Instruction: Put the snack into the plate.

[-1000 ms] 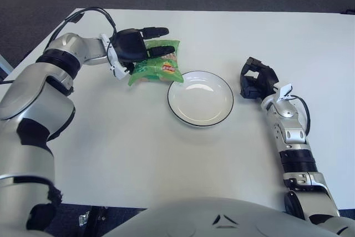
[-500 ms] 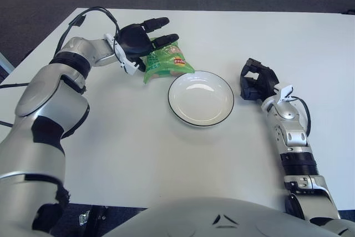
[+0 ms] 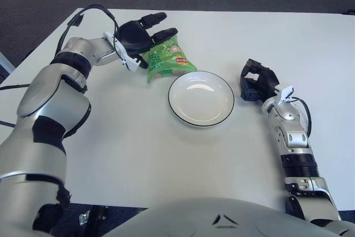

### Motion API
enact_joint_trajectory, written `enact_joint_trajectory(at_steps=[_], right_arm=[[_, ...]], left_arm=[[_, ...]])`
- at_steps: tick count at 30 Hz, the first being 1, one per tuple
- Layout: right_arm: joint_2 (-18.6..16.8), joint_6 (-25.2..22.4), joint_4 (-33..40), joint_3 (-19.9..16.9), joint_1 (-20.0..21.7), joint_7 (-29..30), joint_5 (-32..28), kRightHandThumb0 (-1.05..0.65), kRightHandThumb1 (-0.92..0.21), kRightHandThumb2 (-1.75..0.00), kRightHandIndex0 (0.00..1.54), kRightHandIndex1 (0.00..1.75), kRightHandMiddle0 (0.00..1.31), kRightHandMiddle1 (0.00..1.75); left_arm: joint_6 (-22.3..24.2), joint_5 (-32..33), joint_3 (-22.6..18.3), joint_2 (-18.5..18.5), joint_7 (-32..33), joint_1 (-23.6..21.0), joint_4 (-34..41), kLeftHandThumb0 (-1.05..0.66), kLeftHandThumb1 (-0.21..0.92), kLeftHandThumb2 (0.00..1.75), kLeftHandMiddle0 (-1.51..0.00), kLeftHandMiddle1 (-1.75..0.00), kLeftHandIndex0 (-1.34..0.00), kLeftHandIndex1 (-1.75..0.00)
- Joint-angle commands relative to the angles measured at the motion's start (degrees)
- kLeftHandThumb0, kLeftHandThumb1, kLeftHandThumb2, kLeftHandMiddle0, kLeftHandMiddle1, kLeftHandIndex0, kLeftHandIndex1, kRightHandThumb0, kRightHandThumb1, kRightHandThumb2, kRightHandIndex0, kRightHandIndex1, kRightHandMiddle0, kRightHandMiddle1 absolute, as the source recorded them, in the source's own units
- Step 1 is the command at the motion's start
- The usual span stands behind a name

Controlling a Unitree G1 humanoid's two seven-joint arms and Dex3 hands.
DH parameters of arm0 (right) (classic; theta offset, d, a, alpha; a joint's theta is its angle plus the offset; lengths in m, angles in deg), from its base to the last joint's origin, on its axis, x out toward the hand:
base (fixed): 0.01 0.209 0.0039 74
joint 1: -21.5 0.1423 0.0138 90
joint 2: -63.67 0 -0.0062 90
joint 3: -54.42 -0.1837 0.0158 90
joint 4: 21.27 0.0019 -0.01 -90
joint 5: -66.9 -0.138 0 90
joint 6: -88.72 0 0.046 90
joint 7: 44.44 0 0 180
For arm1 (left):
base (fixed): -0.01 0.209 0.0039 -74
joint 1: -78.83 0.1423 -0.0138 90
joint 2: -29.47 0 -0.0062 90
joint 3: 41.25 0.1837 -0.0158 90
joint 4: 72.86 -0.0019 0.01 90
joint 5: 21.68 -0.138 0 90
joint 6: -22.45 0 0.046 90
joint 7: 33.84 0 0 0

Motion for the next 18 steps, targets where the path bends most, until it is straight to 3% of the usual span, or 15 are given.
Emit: enact_joint_trajectory(at_steps=[1, 4, 7, 13, 18], right_arm=[[-0.19, -4.45, -2.68, 1.02, -4.07, -1.41, 0.29, -0.50, -0.27, -1.37, 1.29, 1.75, 0.65, 1.75], [-0.17, -4.43, -2.44, 0.95, -4.21, -1.66, 0.20, -0.50, -0.27, -1.37, 1.29, 1.75, 0.66, 1.75], [-0.07, -4.42, -2.38, 0.93, -4.25, -1.86, 0.21, -0.50, -0.27, -1.37, 1.29, 1.75, 0.66, 1.75], [-0.21, -4.95, -1.70, 1.08, -4.49, -1.73, 0.52, -0.50, -0.27, -1.37, 1.29, 1.75, 0.65, 1.75], [-0.30, -5.37, -0.97, 1.19, -4.81, -1.54, 0.65, -0.50, -0.27, -1.37, 1.29, 1.75, 0.65, 1.75]], left_arm=[[-0.88, 0.92, 0.18, 0.48, -2.38, -0.14, -0.95, -0.96, 0.74, 0.49, 0.00, 0.00, 0.00, 0.00], [-1.94, 1.36, 0.27, 1.13, -6.30, -0.32, -1.73, -0.99, 0.76, 0.46, 0.00, 0.00, 0.00, 0.00], [-4.24, 3.70, -0.88, 1.70, -14.25, -0.66, -2.76, -0.95, 0.73, 0.46, 0.00, 0.00, 0.00, -0.01], [-7.16, 10.34, -4.51, 3.23, -32.38, -0.67, -3.32, -0.84, 0.56, 0.59, 0.00, 0.00, 0.00, -0.10], [-6.89, 13.92, -6.33, 3.73, -41.27, -0.15, -2.67, -0.72, 0.39, 0.74, 0.00, 0.00, 0.00, -0.17]])
